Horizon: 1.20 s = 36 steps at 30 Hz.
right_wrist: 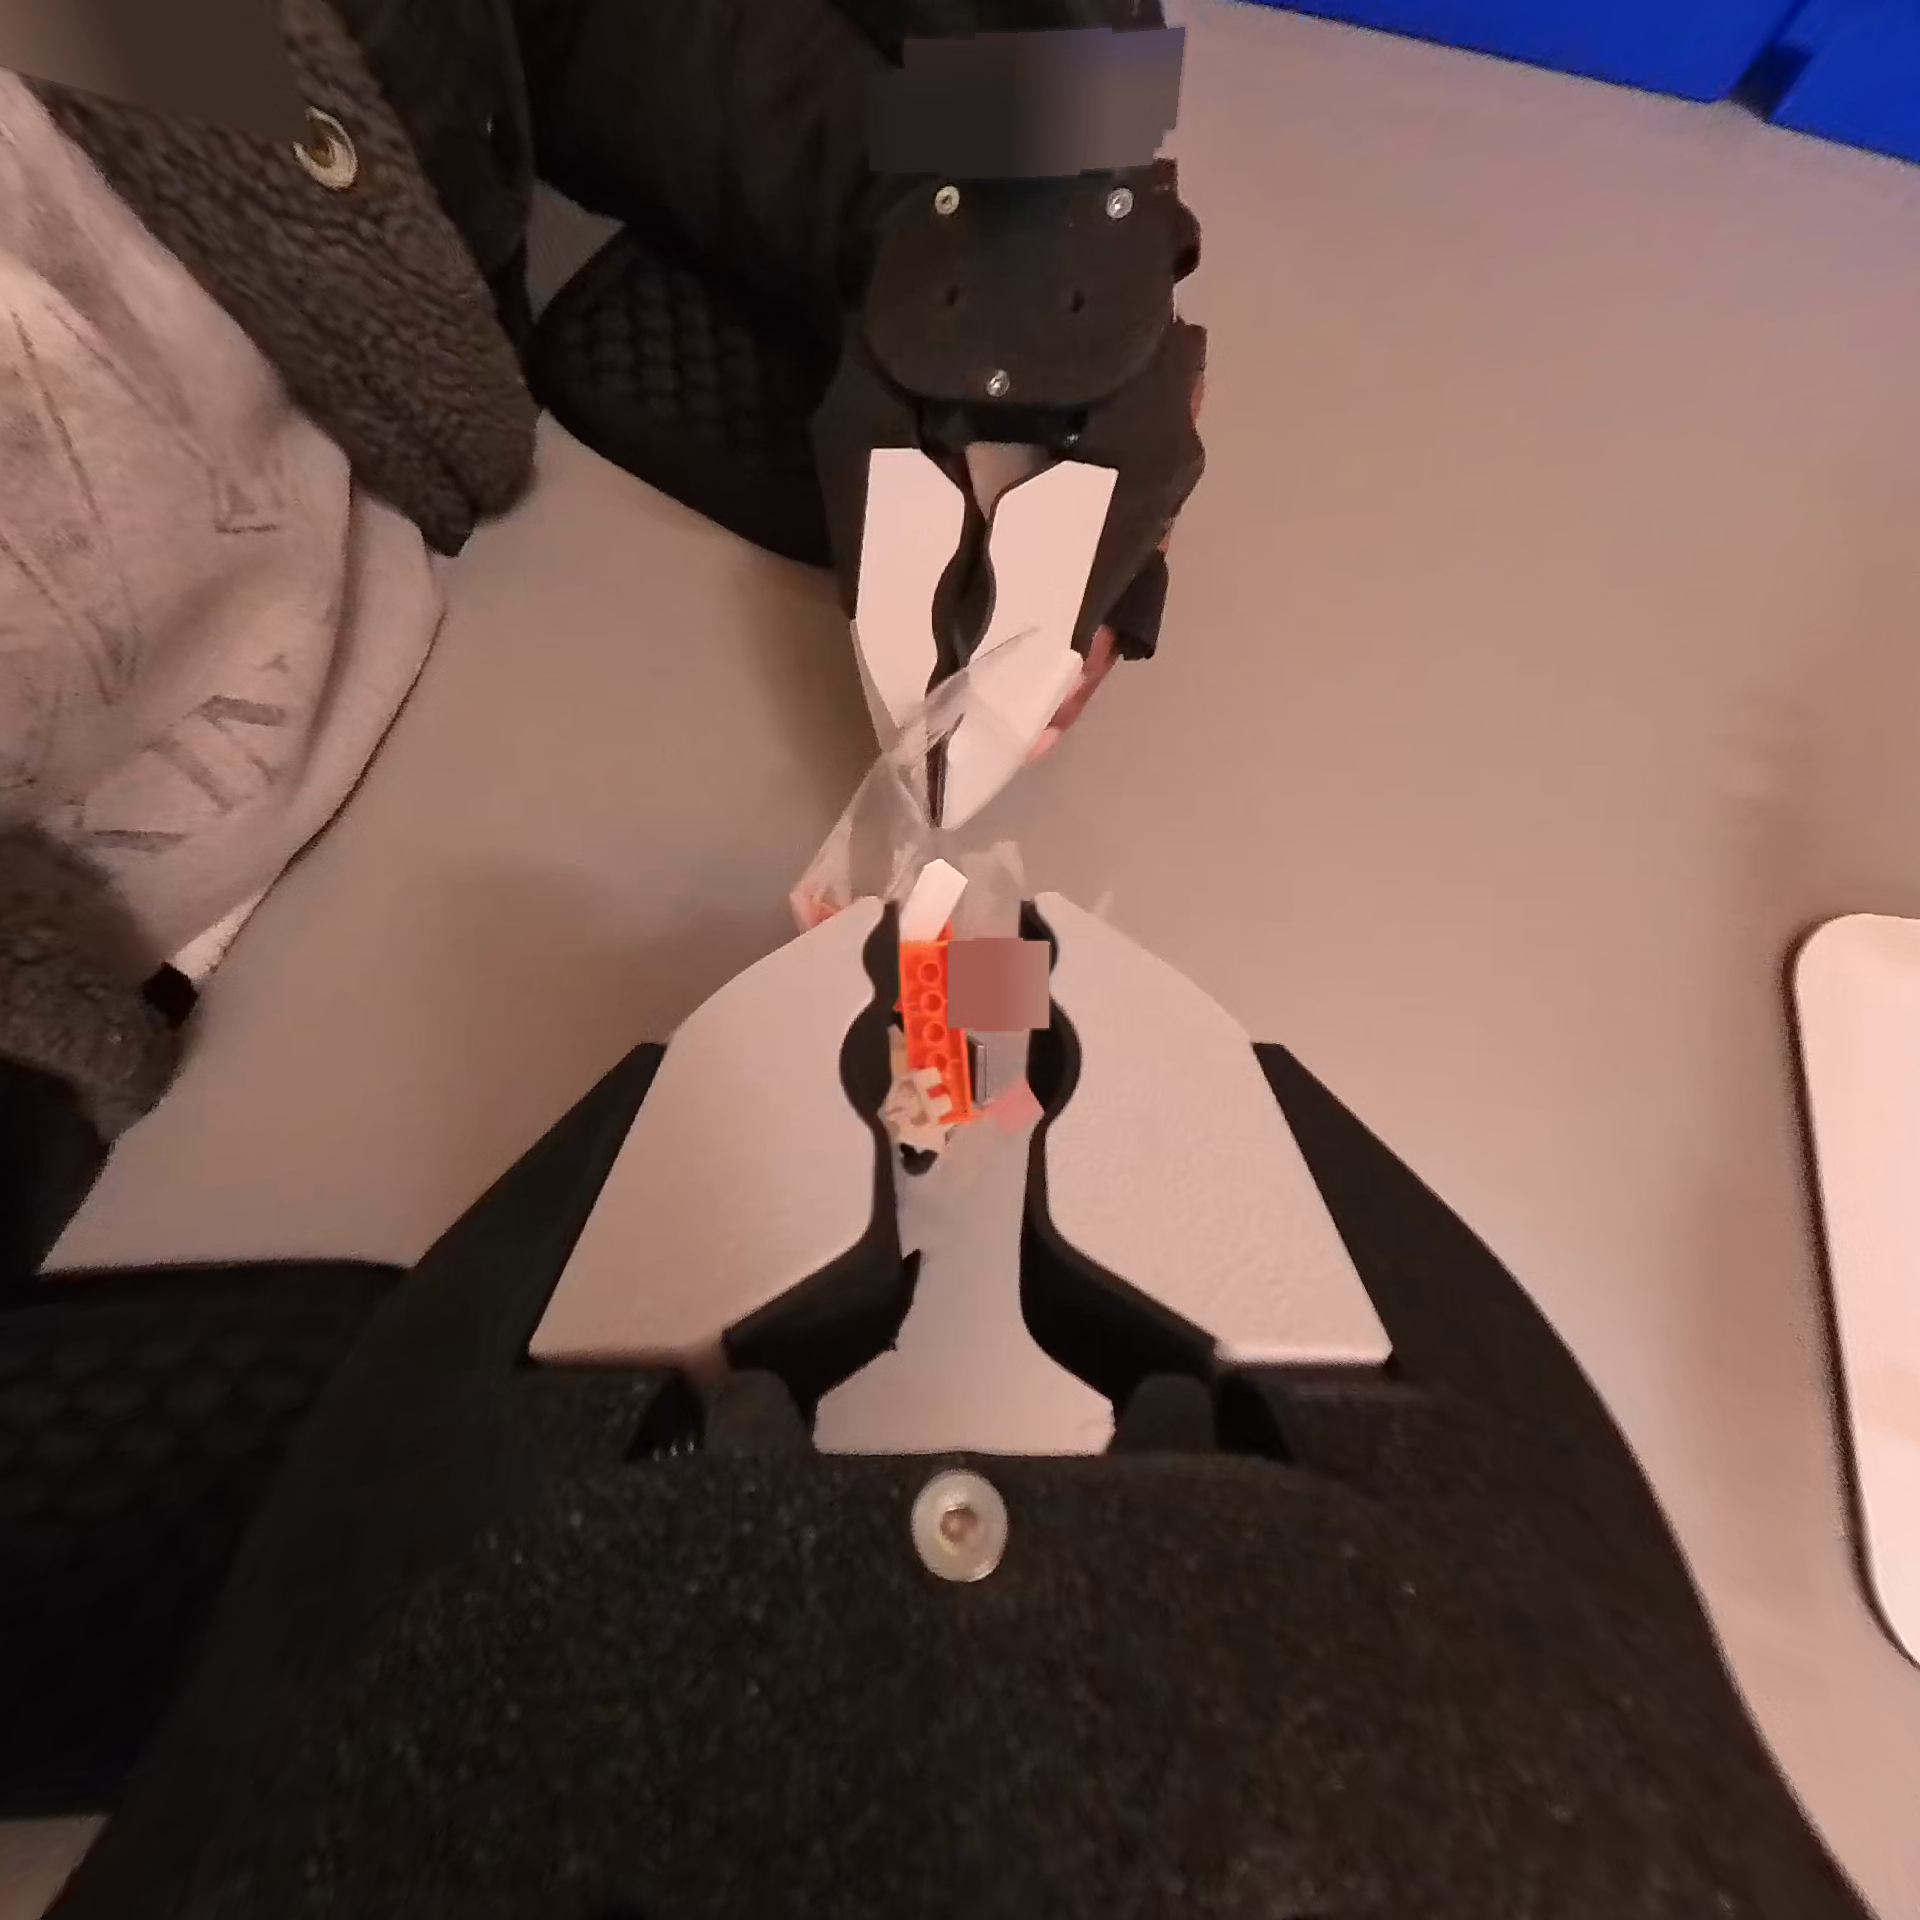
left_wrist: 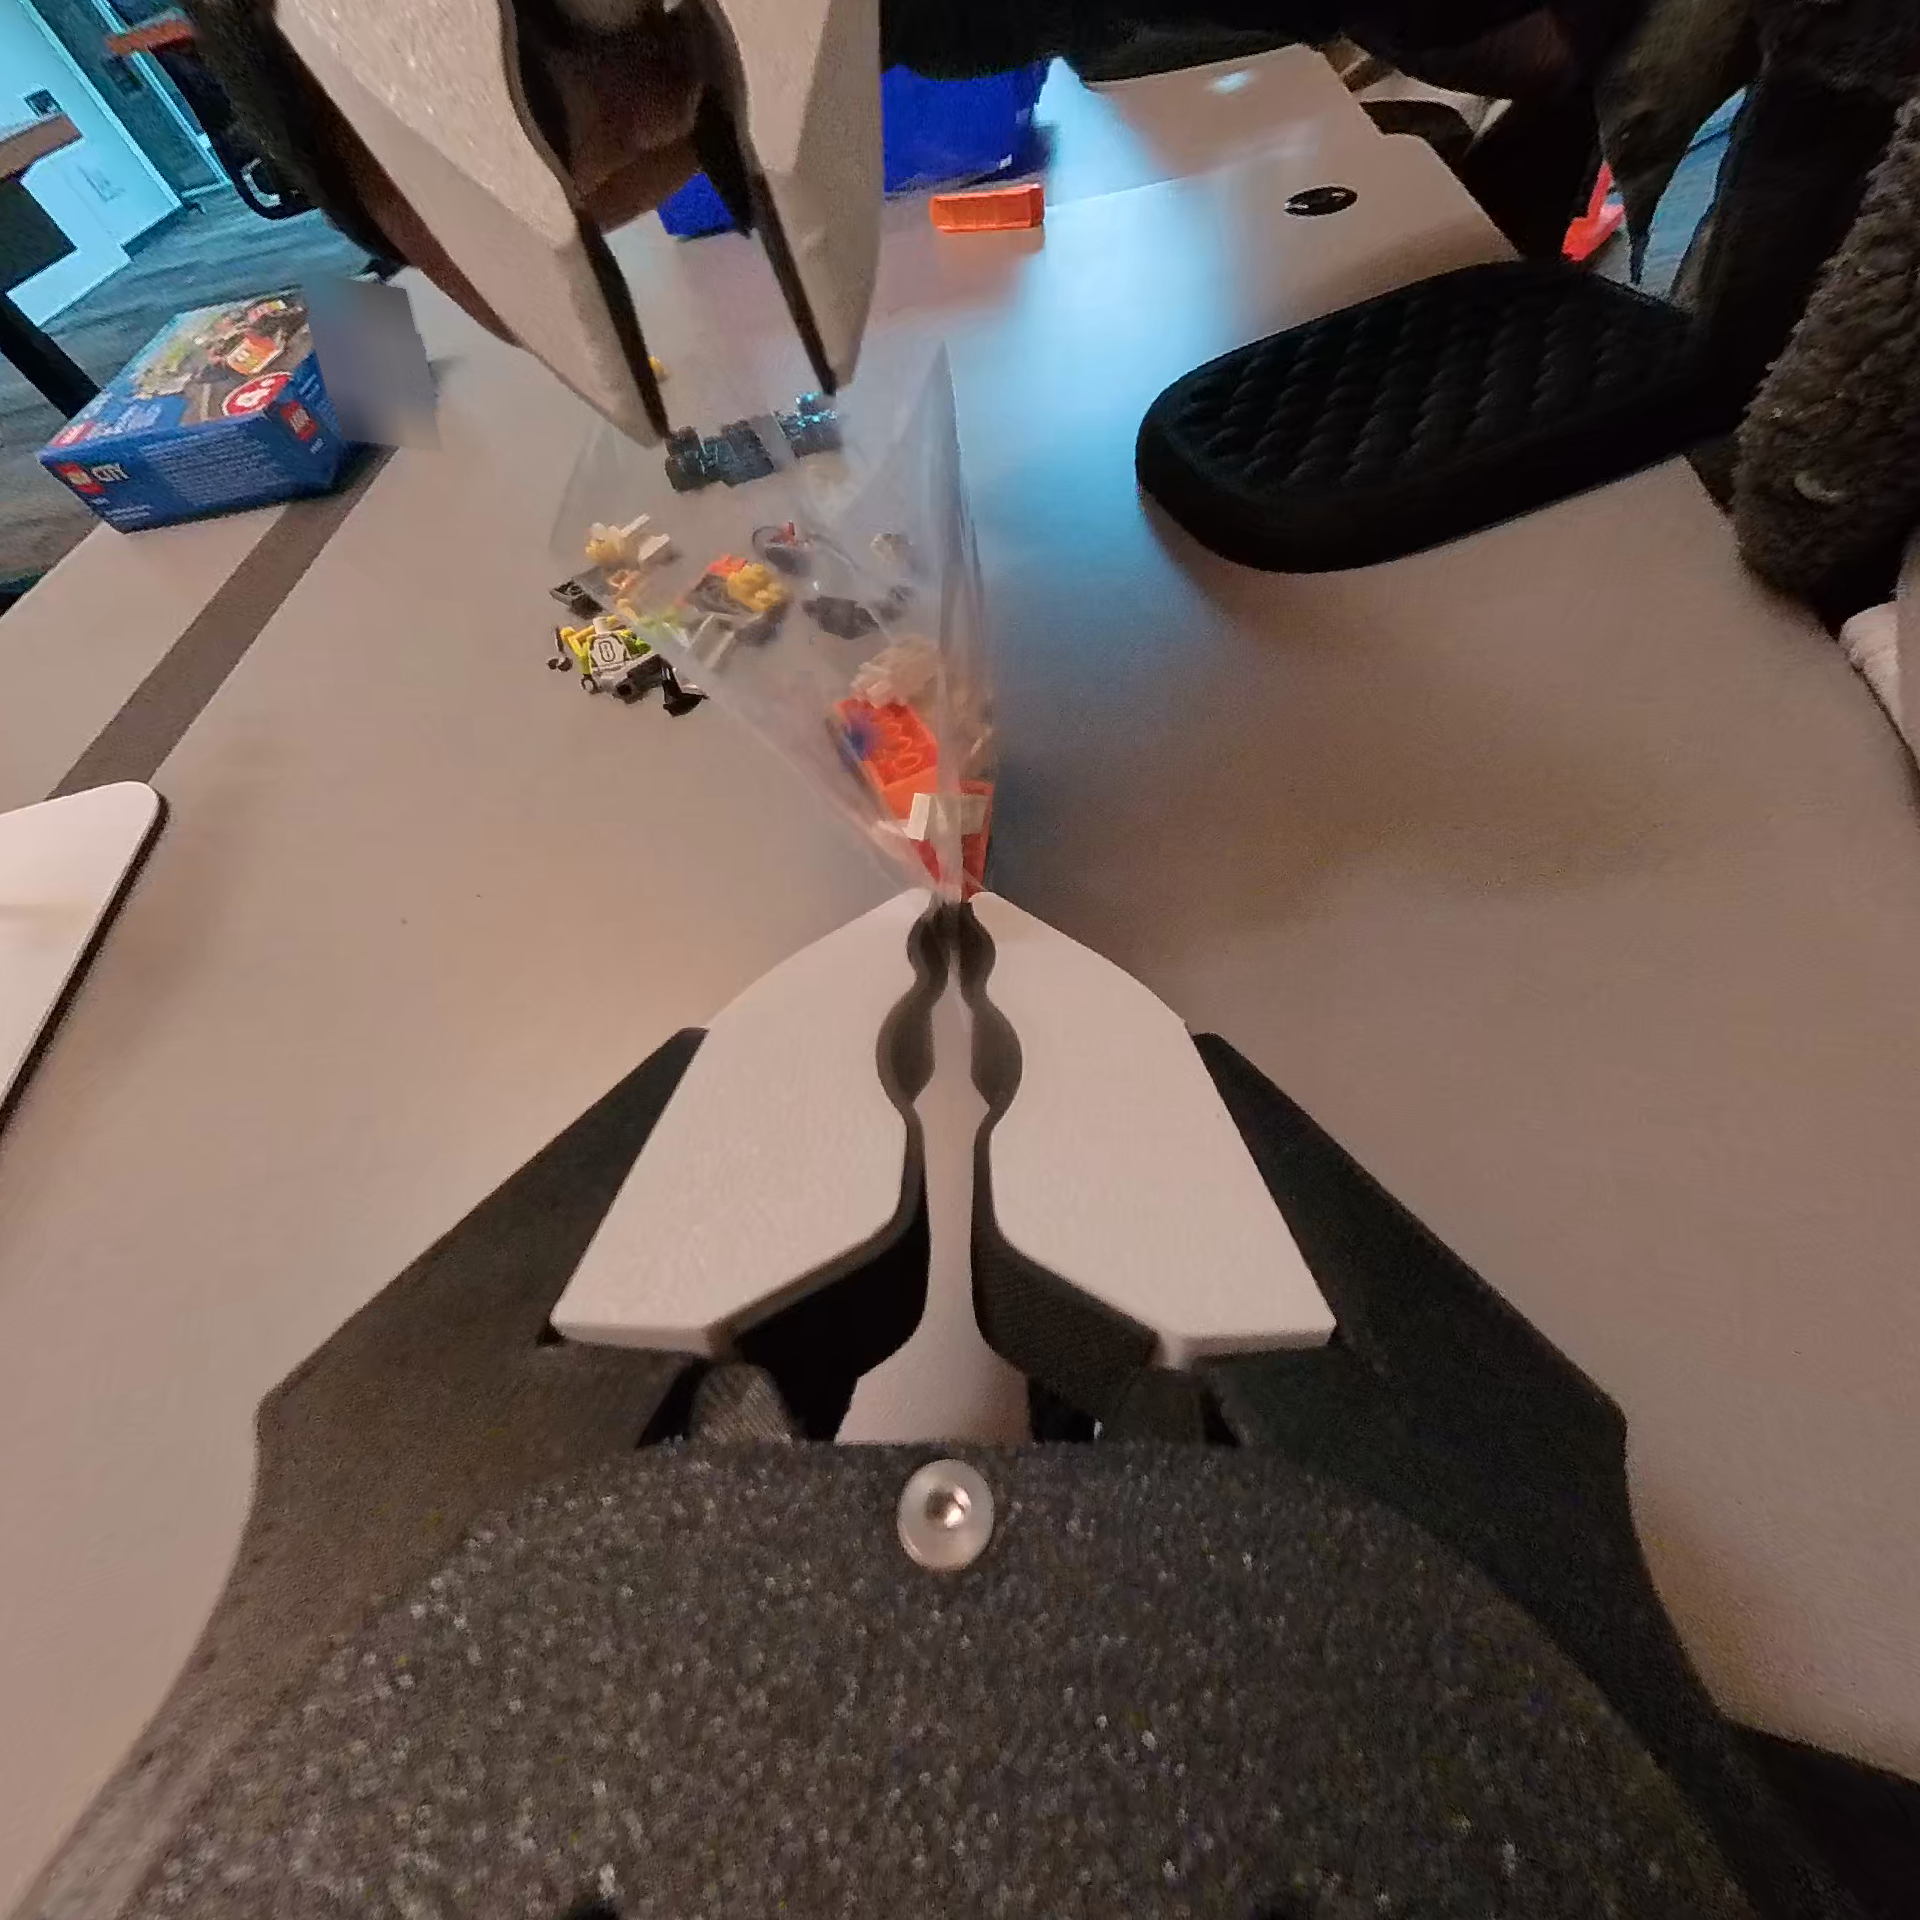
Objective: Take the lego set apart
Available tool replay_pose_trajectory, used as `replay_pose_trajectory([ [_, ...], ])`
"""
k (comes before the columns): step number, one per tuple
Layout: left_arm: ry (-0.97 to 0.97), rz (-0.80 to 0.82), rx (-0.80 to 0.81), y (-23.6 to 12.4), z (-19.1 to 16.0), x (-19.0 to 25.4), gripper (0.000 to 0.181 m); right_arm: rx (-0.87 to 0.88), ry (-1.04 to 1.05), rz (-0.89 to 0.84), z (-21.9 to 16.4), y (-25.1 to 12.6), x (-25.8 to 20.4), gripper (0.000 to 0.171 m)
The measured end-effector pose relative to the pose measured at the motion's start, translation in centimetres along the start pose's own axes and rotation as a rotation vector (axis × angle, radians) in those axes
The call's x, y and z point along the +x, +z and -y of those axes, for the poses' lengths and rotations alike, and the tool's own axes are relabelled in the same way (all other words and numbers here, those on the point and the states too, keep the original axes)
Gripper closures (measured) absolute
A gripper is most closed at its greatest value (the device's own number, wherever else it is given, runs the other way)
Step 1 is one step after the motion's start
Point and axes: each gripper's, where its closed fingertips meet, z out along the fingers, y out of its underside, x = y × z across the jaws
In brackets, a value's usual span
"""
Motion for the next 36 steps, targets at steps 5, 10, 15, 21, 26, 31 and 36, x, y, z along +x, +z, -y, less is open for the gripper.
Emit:
replay_pose_trajectory([
  [5, 0.002, 0.0, -0.001, 0.0, 0.0, 0.0, 0.18, 0.01, 0.015, -0.059, -0.1, -1.1, 0.5, 0.147],
  [10, 0.005, 0.001, 0.0, 0.0, 0.0, 0.0, 0.18, -0.059, 0.133, -0.231, -5.0, -5.0, 2.4, 0.148],
  [15, 0.003, -0.002, 0.001, 0.0, 0.0, 0.1, 0.18, -0.297, 0.261, -0.268, -14.9, -4.7, 0.6, 0.148],
  [21, -0.004, -0.001, 0.002, 0.1, -0.1, 0.0, 0.18, -0.374, 0.163, -0.244, -17.9, -3.2, -0.7, 0.154],
  [26, -0.003, 0.003, -0.002, 0.1, -0.2, -0.1, 0.18, -0.476, 0.091, -0.154, -18.5, -2.4, -0.6, 0.151],
  [31, -0.007, 0.0, 0.0, 0.1, -0.3, -0.2, 0.18, -0.514, 0.067, -0.089, -18.7, -1.8, -0.8, 0.158],
  [36, -0.003, 0.001, -0.001, 0.1, -0.3, -0.2, 0.18, -0.493, 0.081, -0.115, -18.3, -1.7, -0.9, 0.163],
])
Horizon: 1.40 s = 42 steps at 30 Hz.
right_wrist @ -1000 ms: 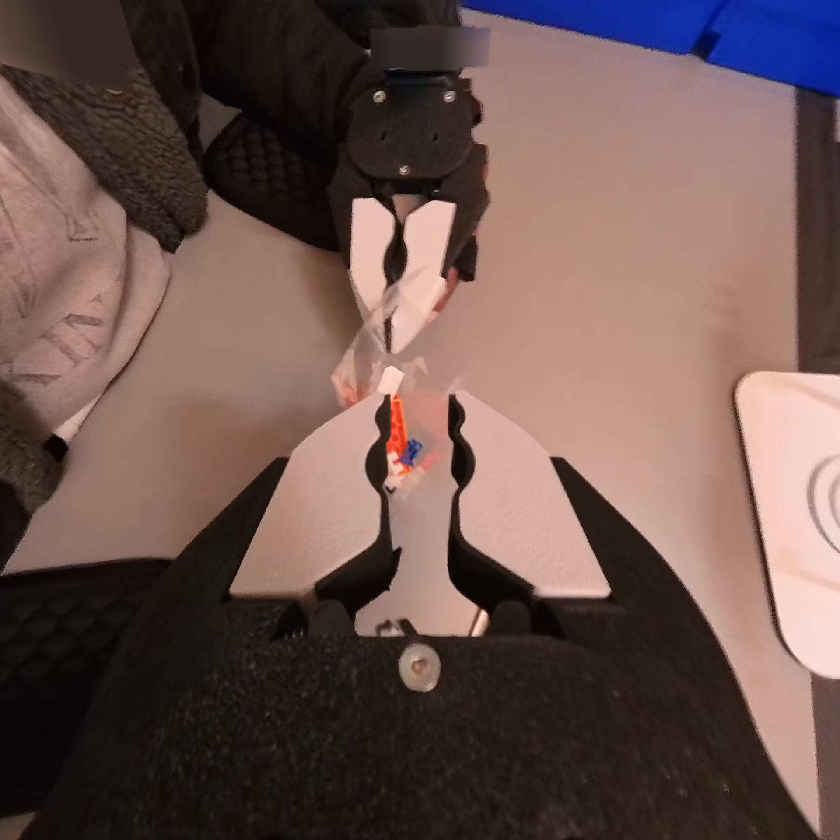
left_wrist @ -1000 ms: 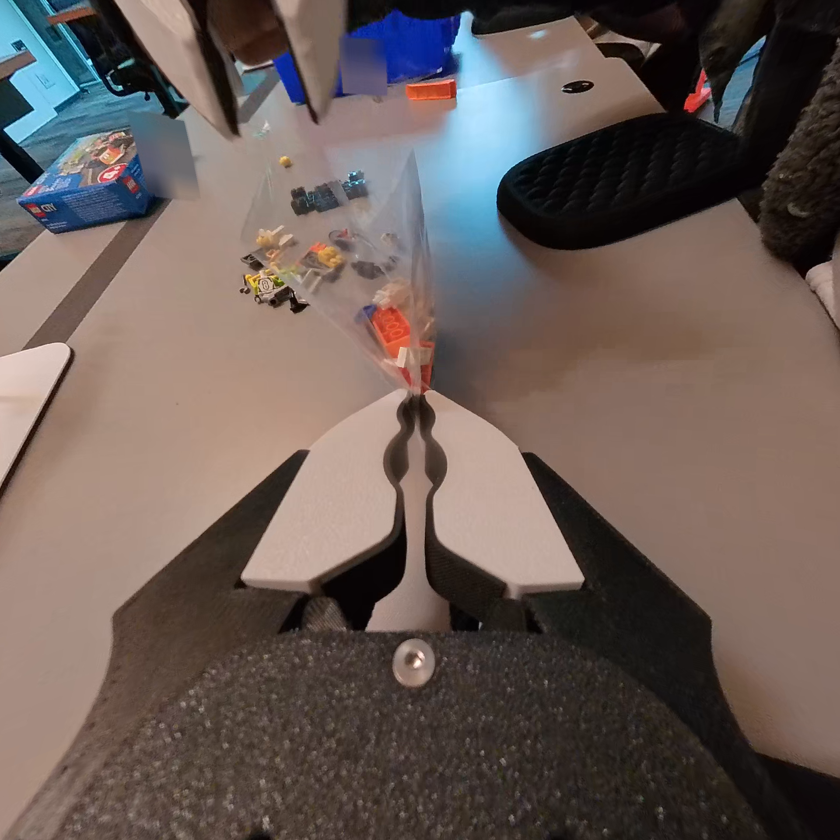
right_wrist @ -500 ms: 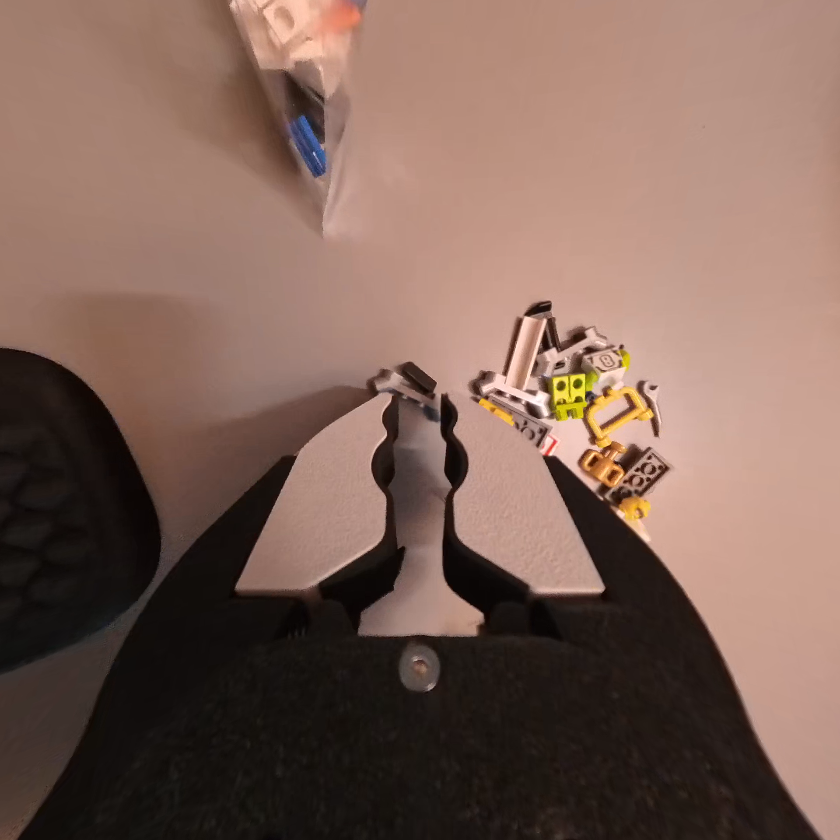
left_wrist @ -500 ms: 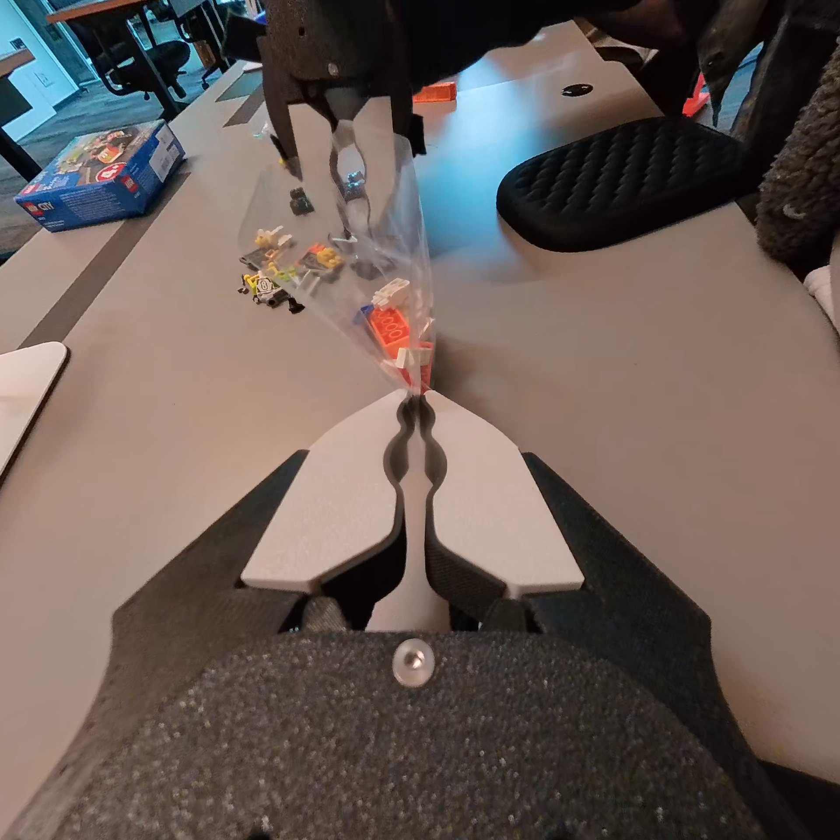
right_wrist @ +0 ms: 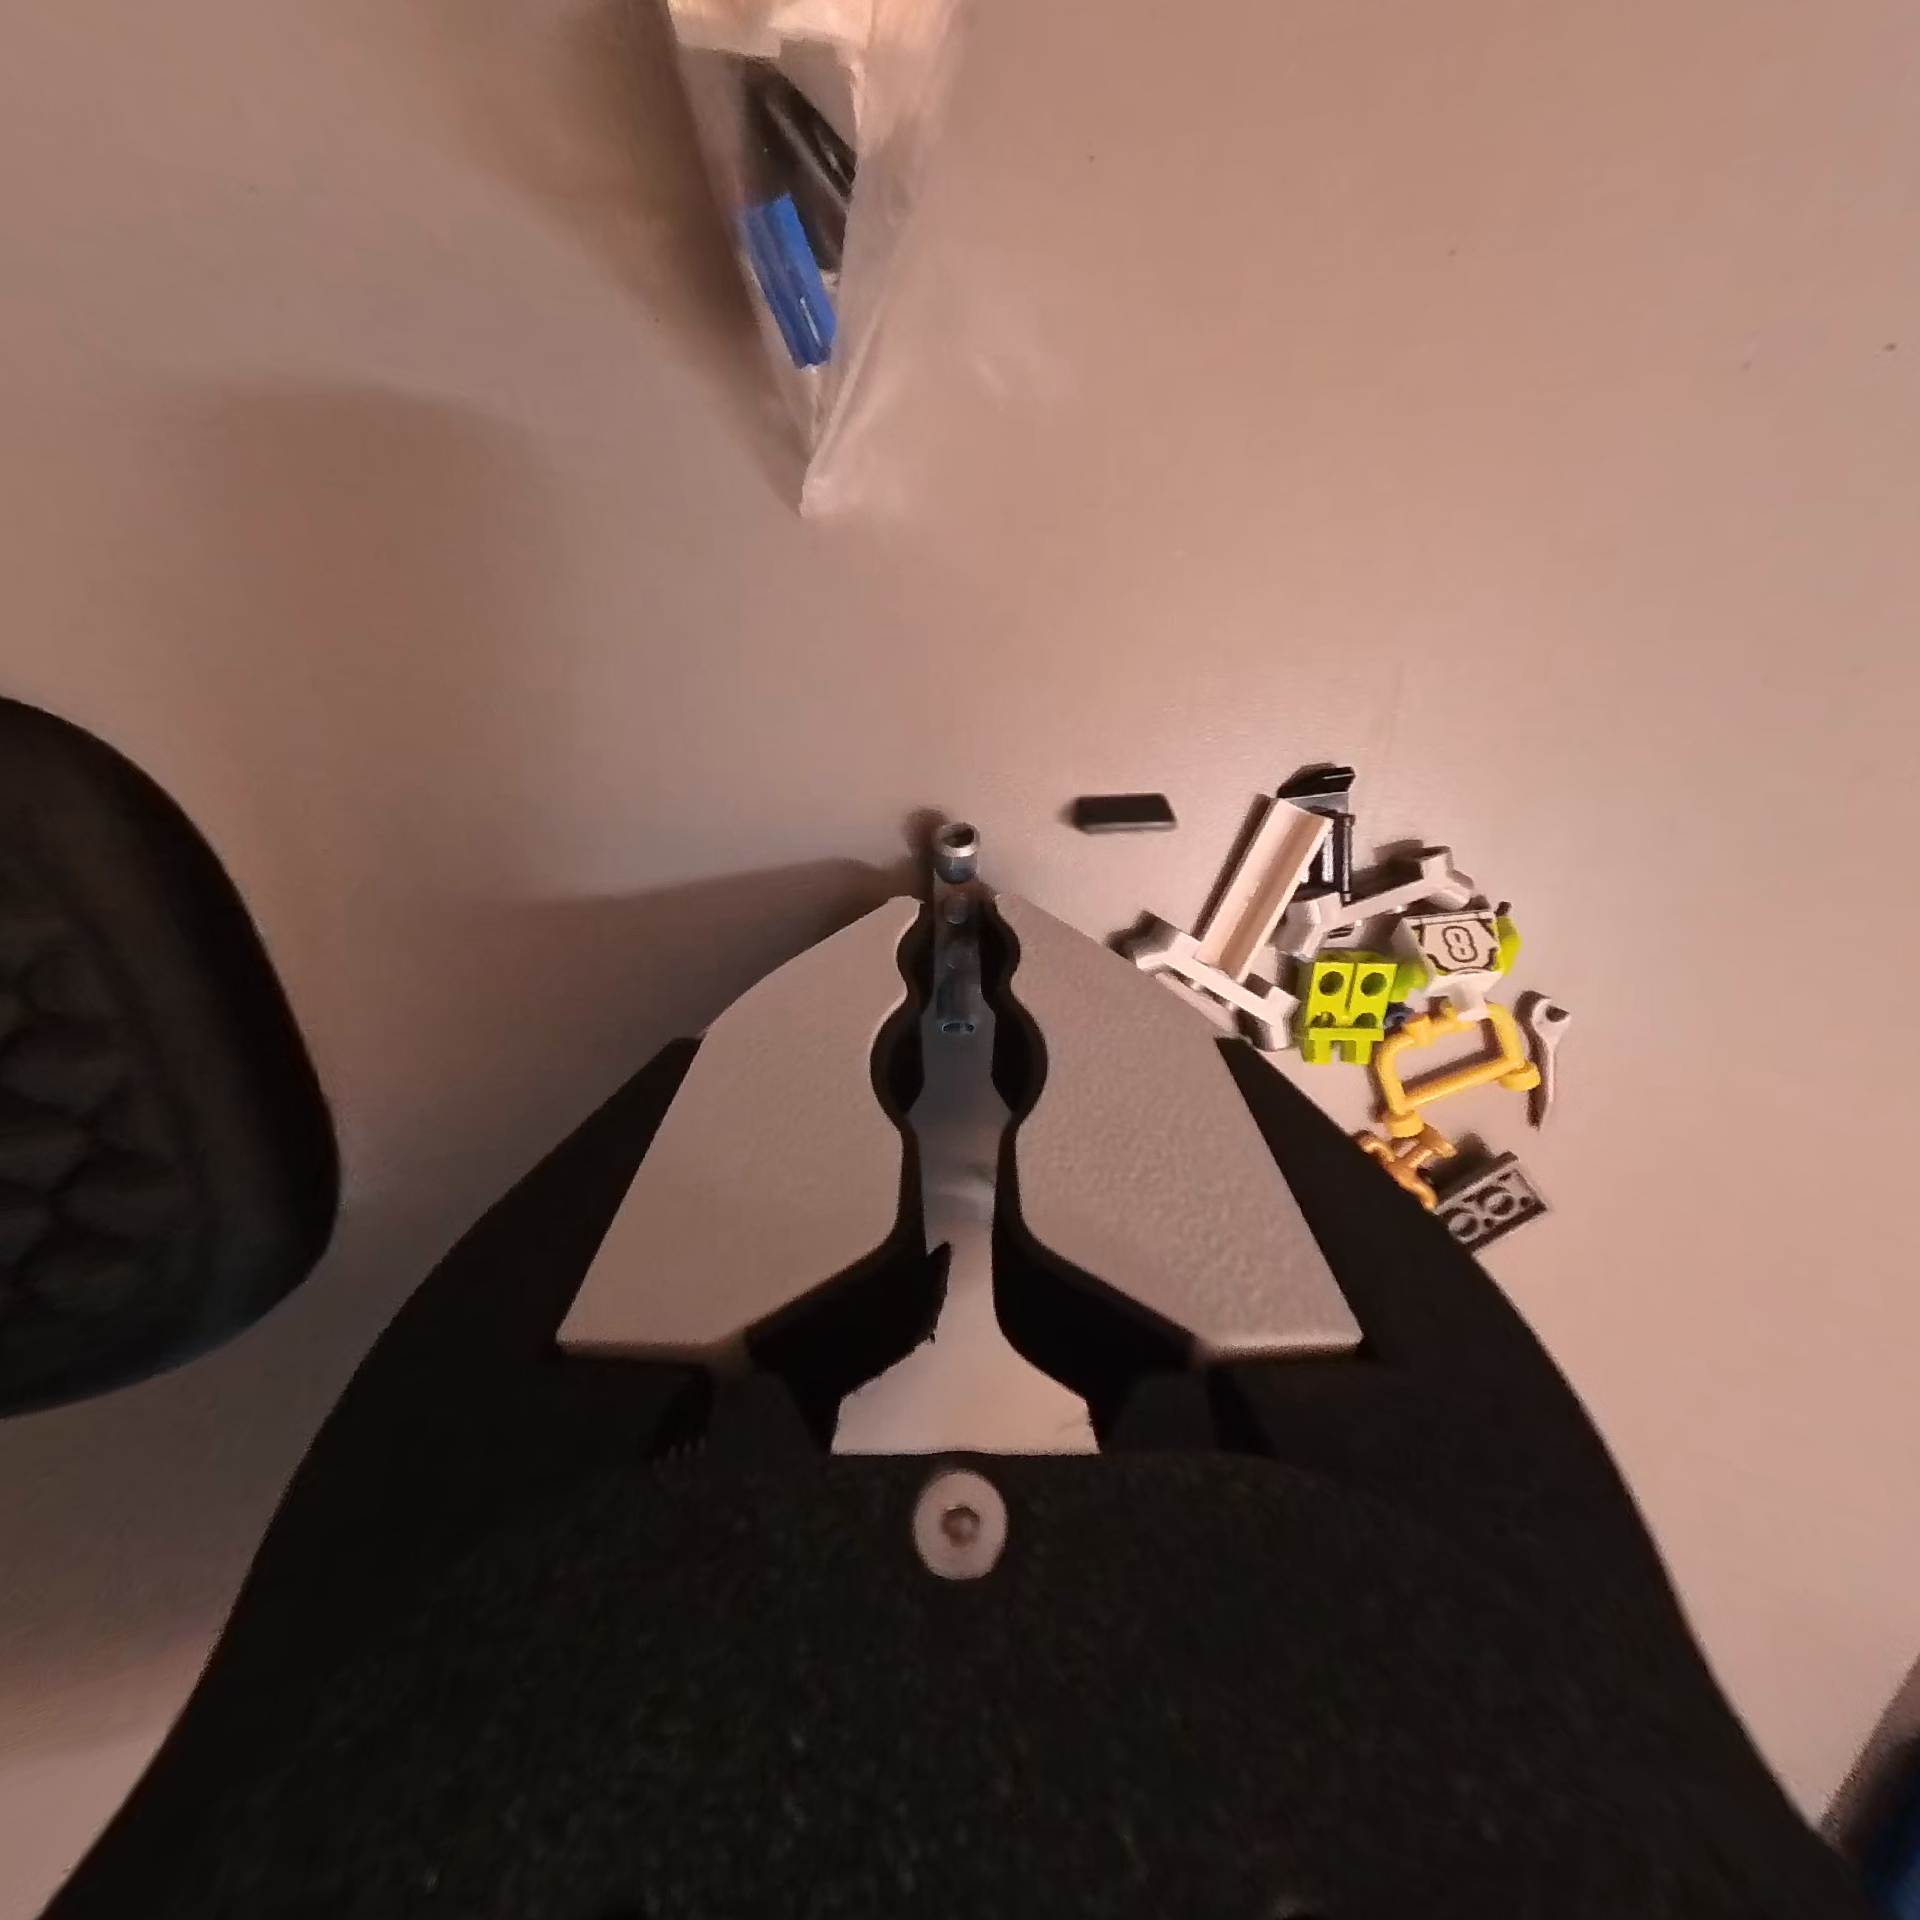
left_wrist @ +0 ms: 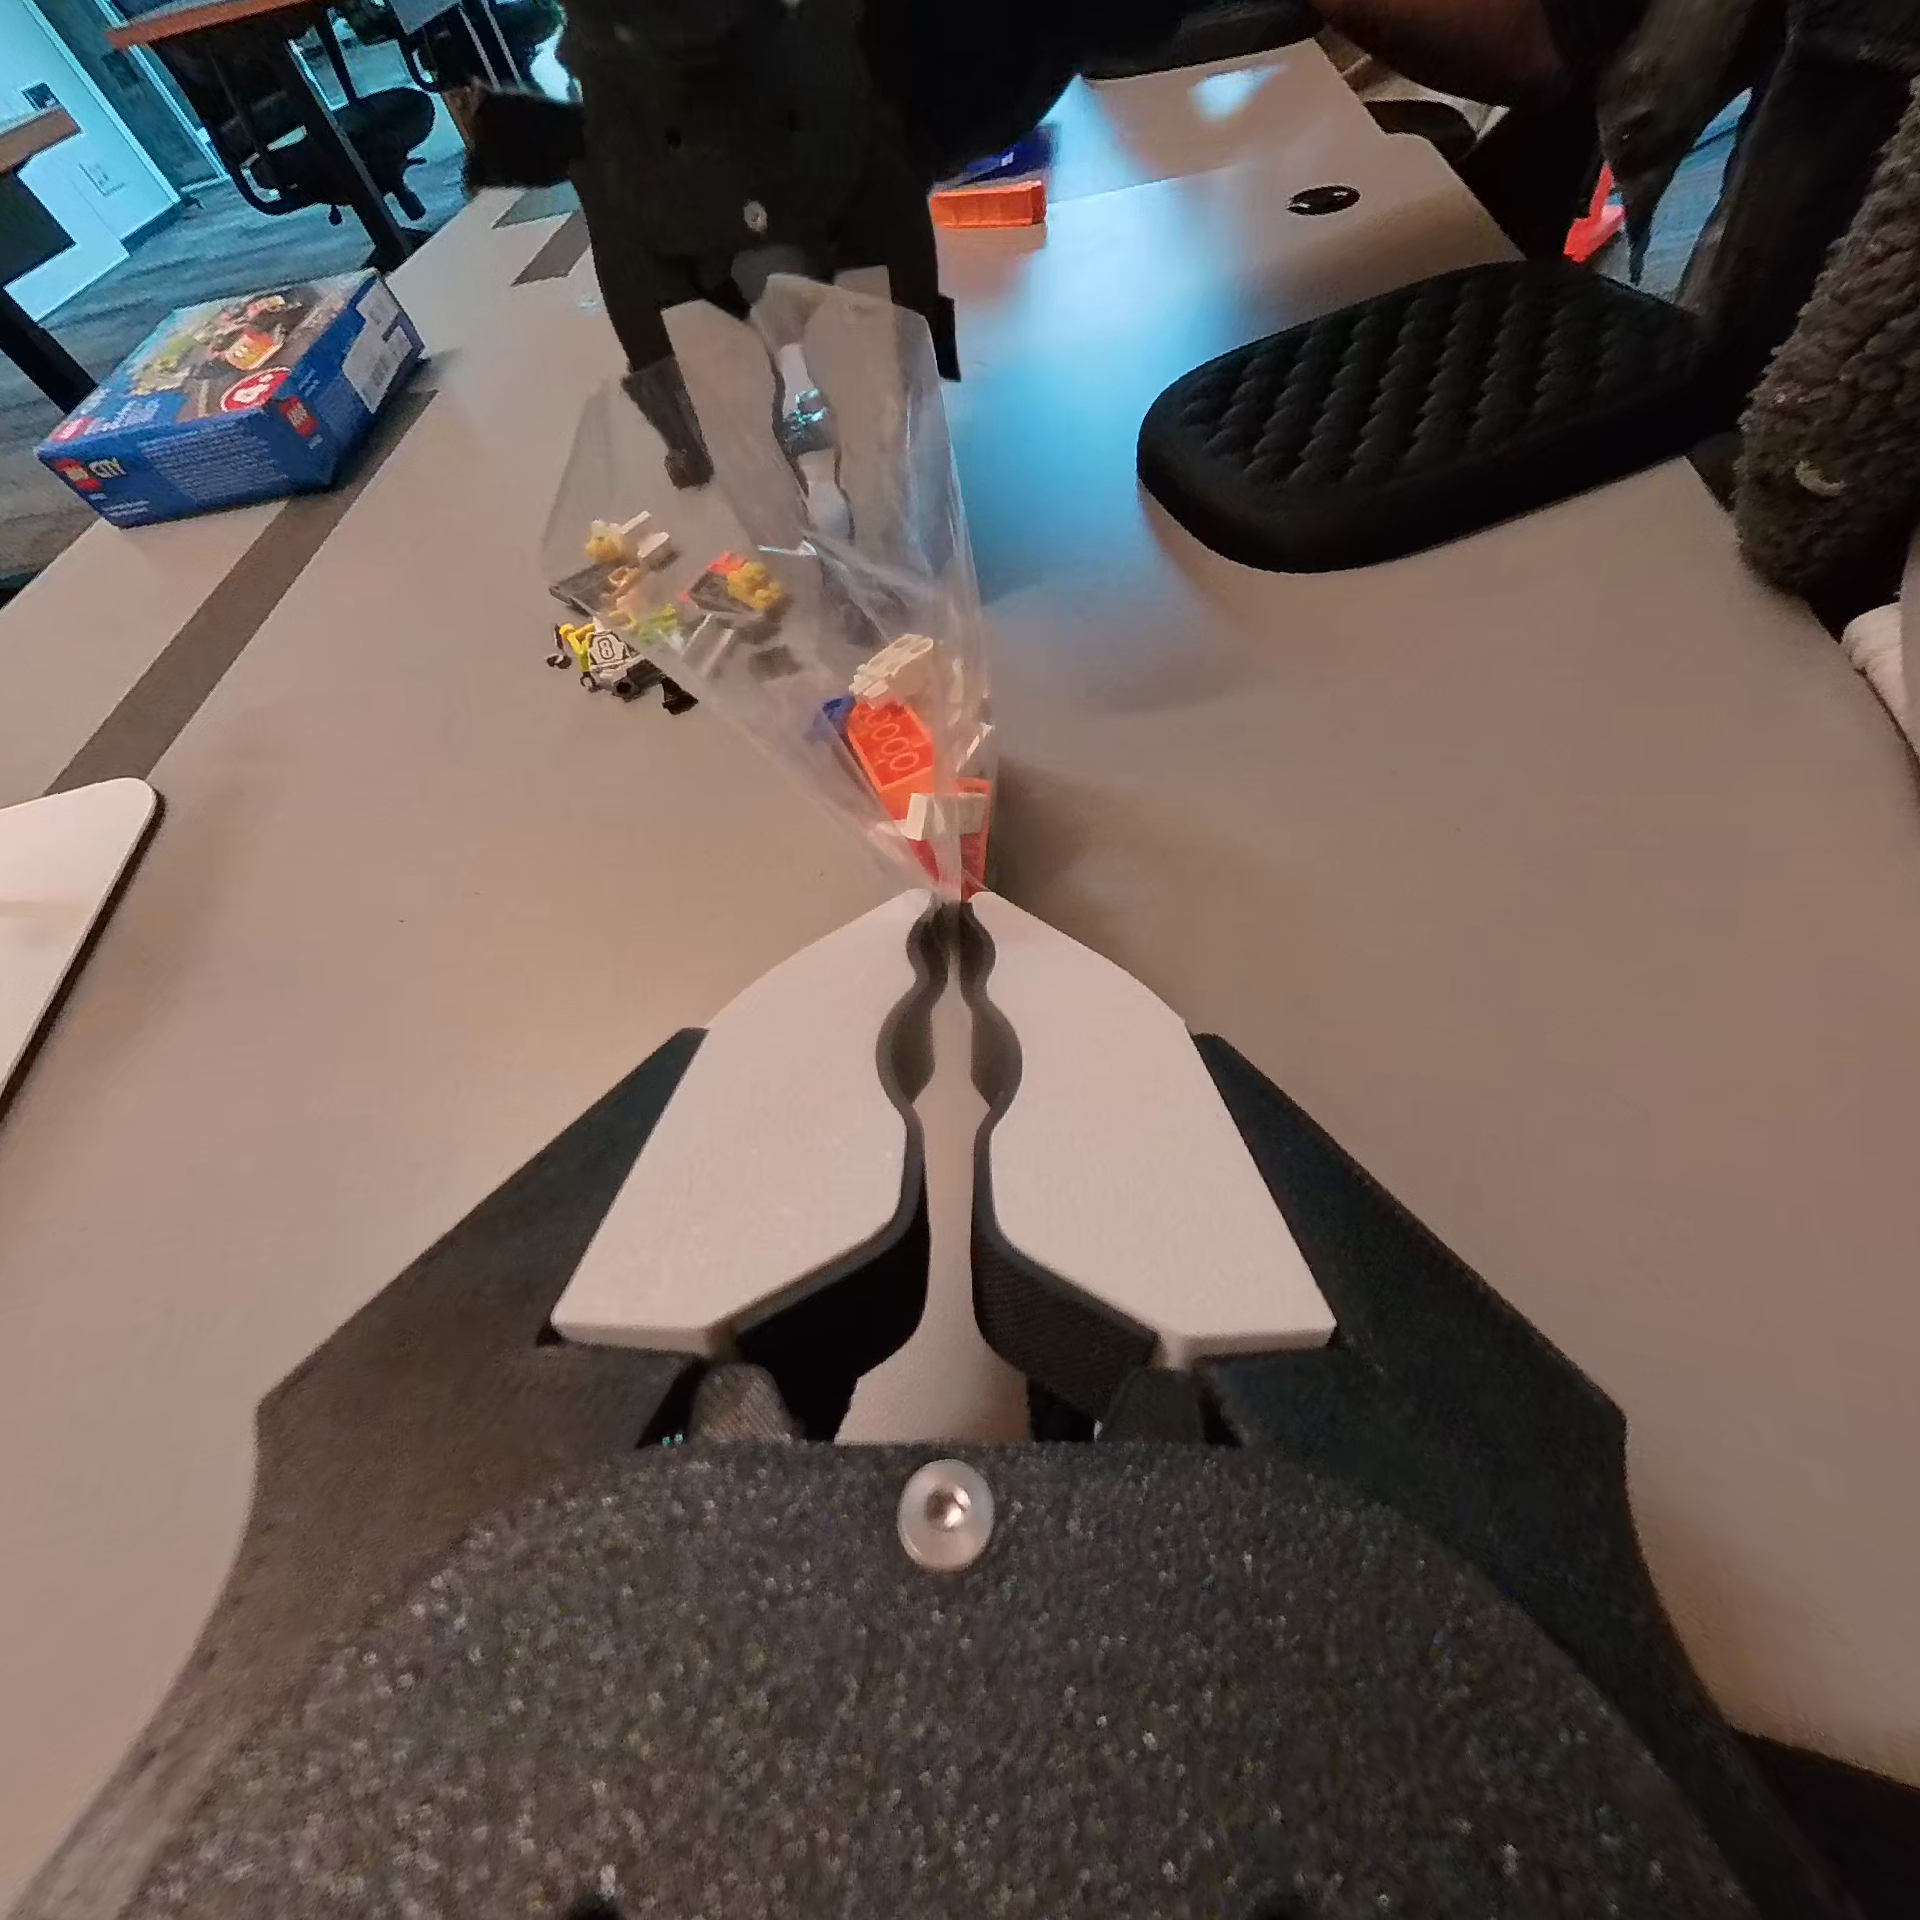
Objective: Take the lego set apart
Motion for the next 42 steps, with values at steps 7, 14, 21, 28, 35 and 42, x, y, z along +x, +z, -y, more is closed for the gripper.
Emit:
replay_pose_trajectory([
  [7, 0.004, -0.001, -0.001, 0.0, 0.0, 0.0, 0.18, 0.297, -0.054, -0.088, 9.1, -7.4, 0.5, 0.164],
  [14, 0.016, 0.004, -0.005, 0.0, 0.1, 0.0, 0.18, 0.424, -0.181, -0.112, 17.0, -8.9, 0.5, 0.161],
  [21, 0.017, -0.001, -0.005, 0.0, 0.0, 0.1, 0.18, 0.486, -0.107, -0.124, 16.4, -9.6, 1.1, 0.152],
  [28, 0.02, 0.0, -0.006, 0.1, 0.0, 0.1, 0.18, 0.216, 0.092, -0.114, 6.2, -4.7, 3.3, 0.148],
  [35, 0.017, 0.001, -0.006, 0.1, 0.0, 0.0, 0.18, 0.115, 0.161, -0.053, 2.1, 0.0, 3.0, 0.147],
  [42, 0.014, 0.0, -0.005, 0.2, 0.0, -0.1, 0.18, 0.09, 0.183, -0.04, 1.3, 1.0, 3.4, 0.155],
])
